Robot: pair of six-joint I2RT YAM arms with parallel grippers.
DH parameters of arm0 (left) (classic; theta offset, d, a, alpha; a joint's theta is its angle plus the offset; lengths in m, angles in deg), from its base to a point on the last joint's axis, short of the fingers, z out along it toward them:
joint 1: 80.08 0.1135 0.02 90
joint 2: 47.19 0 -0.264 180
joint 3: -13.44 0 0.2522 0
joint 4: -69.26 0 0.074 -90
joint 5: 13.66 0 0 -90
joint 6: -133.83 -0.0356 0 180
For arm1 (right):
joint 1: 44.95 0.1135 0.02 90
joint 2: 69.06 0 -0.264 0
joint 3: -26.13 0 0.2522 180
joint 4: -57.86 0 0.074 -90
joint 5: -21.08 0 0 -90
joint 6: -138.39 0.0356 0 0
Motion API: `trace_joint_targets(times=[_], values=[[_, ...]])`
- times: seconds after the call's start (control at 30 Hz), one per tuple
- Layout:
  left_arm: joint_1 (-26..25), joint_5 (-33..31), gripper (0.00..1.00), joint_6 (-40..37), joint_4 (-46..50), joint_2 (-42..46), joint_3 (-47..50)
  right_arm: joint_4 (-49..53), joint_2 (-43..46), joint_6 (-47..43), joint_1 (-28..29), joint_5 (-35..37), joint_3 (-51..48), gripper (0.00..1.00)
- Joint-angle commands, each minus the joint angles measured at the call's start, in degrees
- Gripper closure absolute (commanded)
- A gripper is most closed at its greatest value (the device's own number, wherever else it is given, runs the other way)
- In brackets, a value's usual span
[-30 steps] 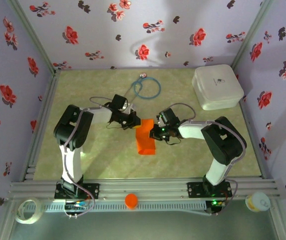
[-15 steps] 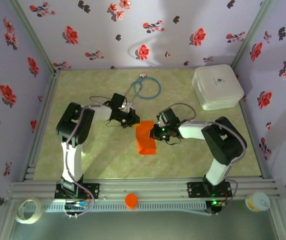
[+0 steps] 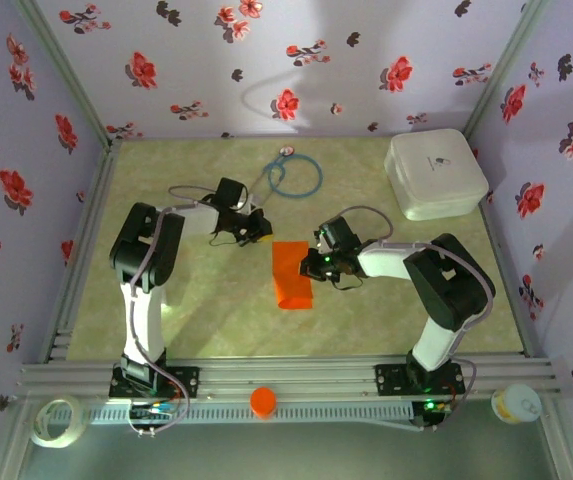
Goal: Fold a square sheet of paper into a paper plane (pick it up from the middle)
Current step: First fold the square sheet of paper in half at the center of the table.
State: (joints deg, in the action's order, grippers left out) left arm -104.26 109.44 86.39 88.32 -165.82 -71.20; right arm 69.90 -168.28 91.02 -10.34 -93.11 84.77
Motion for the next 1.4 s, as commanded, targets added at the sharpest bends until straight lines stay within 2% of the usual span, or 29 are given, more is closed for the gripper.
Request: trace_joint_targets(times=[0.0, 0.1, 0.23, 0.4, 0.57, 0.83, 1.1, 1.37], values=[[0.4, -6.3, 0.99, 0.2, 2.8, 4.7, 1.1, 7.7, -1.3, 0.6, 0.1, 5.1, -2.8, 1.00], [-0.4, -6.9, 0.97, 0.3, 3.2, 10.1, 3.2, 7.9, -1.3, 0.6, 0.1, 5.0, -2.5, 1.00], [-3.2, -3.5, 0.97, 0.2, 3.2, 15.1, 6.8, 8.4, -0.7, 0.5, 0.1, 5.5, -2.4, 1.00], [-8.0, 3.4, 0.98, 2.0, -0.4, 16.9, 11.8, 8.6, -0.6, 0.6, 0.1, 5.6, -2.3, 1.00], [-10.6, 6.8, 1.00, 5.2, -6.2, 17.1, 16.7, 8.9, -0.5, 0.6, 0.1, 5.7, -2.3, 1.00], [-12.1, 6.6, 1.00, 8.3, -12.1, 15.9, 21.8, 9.1, -0.6, 0.8, 0.1, 5.9, -2.5, 1.00], [-12.0, 3.4, 1.00, 2.5, -6.4, 14.1, 24.8, 9.1, -0.5, 1.0, 0.1, 6.0, -2.8, 1.00], [-11.7, -3.2, 1.00, -3.6, 0.7, 14.8, 25.9, 9.3, -0.7, 0.7, 0.1, 6.1, -2.5, 1.00]])
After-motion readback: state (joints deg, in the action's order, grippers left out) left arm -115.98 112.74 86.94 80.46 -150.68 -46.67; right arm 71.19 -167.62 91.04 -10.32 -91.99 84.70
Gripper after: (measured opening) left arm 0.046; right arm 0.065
